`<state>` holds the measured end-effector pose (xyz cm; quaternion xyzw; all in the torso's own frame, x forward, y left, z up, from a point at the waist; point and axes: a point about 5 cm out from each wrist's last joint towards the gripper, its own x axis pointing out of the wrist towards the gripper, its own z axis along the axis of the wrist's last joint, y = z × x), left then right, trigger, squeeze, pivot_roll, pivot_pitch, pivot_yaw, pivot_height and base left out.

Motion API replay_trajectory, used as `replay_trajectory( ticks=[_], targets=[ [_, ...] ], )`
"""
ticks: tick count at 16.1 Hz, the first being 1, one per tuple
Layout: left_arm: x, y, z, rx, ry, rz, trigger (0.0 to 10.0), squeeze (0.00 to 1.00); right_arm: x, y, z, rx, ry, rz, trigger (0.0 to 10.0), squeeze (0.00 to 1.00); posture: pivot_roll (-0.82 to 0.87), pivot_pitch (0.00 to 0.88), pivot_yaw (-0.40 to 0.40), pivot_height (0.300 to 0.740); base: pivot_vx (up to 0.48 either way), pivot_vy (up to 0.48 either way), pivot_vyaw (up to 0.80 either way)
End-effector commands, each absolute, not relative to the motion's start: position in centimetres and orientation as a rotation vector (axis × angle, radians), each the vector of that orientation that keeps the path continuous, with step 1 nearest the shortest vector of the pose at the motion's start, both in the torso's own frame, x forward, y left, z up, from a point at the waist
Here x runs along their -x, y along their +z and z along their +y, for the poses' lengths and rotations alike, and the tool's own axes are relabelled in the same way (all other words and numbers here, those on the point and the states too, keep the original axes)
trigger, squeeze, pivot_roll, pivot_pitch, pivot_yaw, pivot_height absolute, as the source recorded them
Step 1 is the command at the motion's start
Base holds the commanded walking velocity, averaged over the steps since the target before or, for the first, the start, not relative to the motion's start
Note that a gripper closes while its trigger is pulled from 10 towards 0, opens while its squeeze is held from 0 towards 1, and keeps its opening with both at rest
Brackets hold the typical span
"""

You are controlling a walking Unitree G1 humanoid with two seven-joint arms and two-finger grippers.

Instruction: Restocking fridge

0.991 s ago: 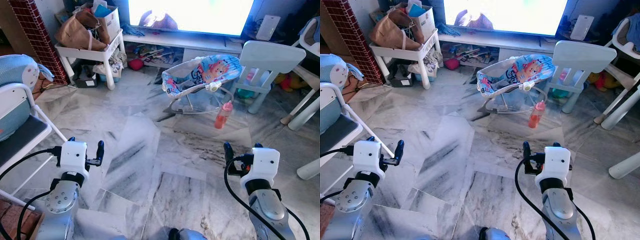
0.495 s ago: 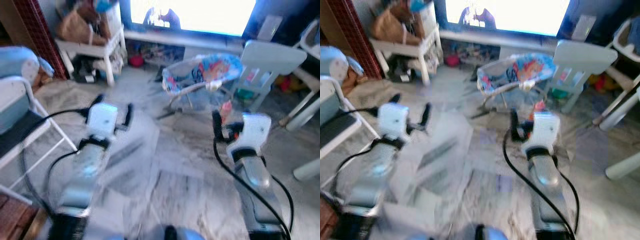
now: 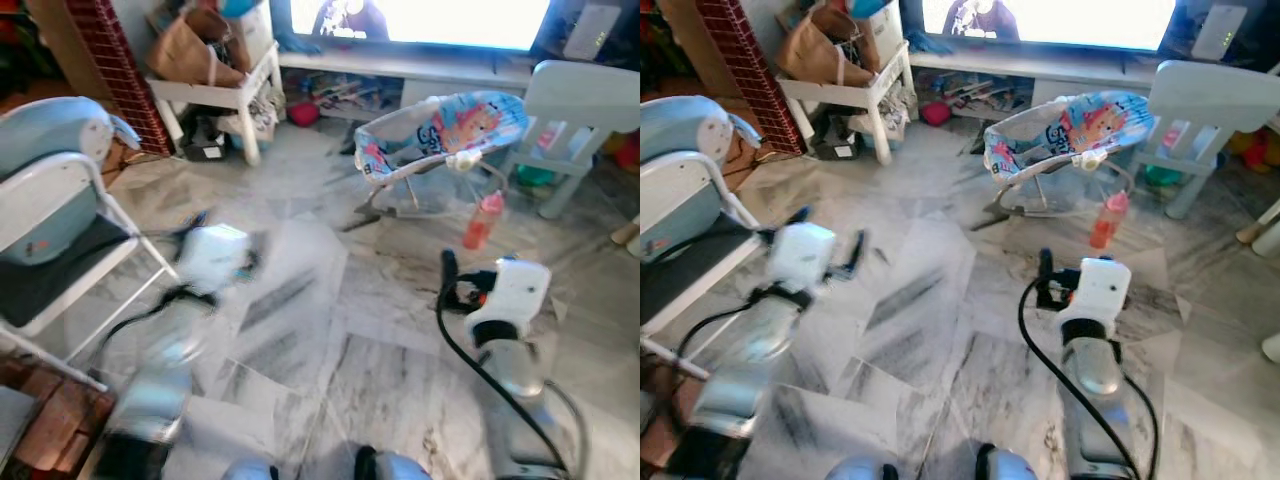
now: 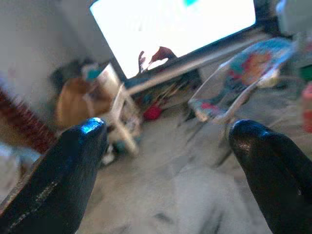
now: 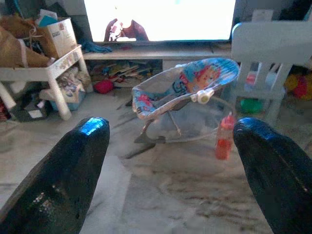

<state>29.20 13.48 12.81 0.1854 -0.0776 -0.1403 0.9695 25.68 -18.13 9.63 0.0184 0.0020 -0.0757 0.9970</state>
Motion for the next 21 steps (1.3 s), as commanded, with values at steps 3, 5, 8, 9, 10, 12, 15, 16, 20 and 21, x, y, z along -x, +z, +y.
replay_trajectory(
  ticks=[3, 5, 8, 9, 10, 12, 15, 16, 20, 21],
  targets=[
    [-29.9, 13.3, 14.0, -0.435, -0.218, -0.176, 10.0, 0.0, -25.2, 10.3, -20.3, -0.008, -0.186, -0.018, 10.0, 0.0, 0.06, 0.095, 0.055, 0.74, 0.0, 0.0, 0.0],
    [-27.4, 11.1, 15.4, -0.404, -0.189, -0.081, 10.0, 0.0, -23.2, 9.9, -20.4, 0.012, -0.111, 0.01, 10.0, 0.0, 0.07, 0.097, 0.041, 0.74, 0.0, 0.0, 0.0],
    [-25.2, 10.8, 16.2, -0.409, -0.128, -0.069, 10.0, 0.0, -21.1, 9.5, -20.6, 0.046, -0.098, 0.039, 10.0, 0.0, 0.09, 0.095, 0.024, 0.74, 0.0, 0.0, 0.0],
    [-24.9, 10.5, 16.2, -0.408, -0.133, -0.055, 10.0, 0.0, -21.1, 9.3, -20.2, 0.046, -0.083, 0.056, 10.0, 0.0, 0.09, 0.099, 0.017, 0.74, 0.0, 0.0, 0.0],
    [-24.8, 10.3, 16.0, -0.401, -0.136, -0.049, 10.0, 0.0, -21.2, 9.3, -19.7, 0.045, -0.053, 0.056, 10.0, 0.0, 0.08, 0.097, 0.02, 0.74, 0.0, 0.0, -0.8],
    [-25.4, 10.7, 15.5, -0.384, -0.14, -0.056, 10.0, 0.0, -21.8, 9.6, -19.6, 0.04, -0.061, 0.038, 10.0, 0.0, 0.07, 0.078, 0.03, 0.74, 0.0, -0.195, 0.0],
    [-26.3, 11.1, 15.6, -0.346, -0.139, -0.063, 10.0, 0.0, -22.5, 9.6, -19.8, 0.043, -0.078, 0.047, 10.0, 0.0, 0.06, 0.085, 0.025, 0.74, 0.0, 0.0, -0.27],
    [-26.5, 11.2, 15.4, -0.331, -0.141, -0.062, 10.0, 0.0, -22.7, 9.6, -19.6, 0.045, -0.076, 0.045, 10.0, 0.0, 0.06, 0.084, 0.024, 0.74, 0.0, 0.0, -0.8],
    [-26.6, 11.3, 14.9, -0.33, -0.153, -0.062, 10.0, 0.0, -23.3, 9.6, -19.1, 0.04, -0.067, 0.042, 10.0, 0.0, 0.06, 0.089, 0.024, 0.74, 0.0, 0.213, -0.8],
    [-26.5, 11.2, 14.8, -0.329, -0.164, -0.062, 10.0, 0.0, -23.3, 9.6, -19.0, 0.04, -0.063, 0.043, 10.0, 0.0, 0.06, 0.091, 0.024, 0.74, 0.0, 0.0, -0.8]
  ],
)
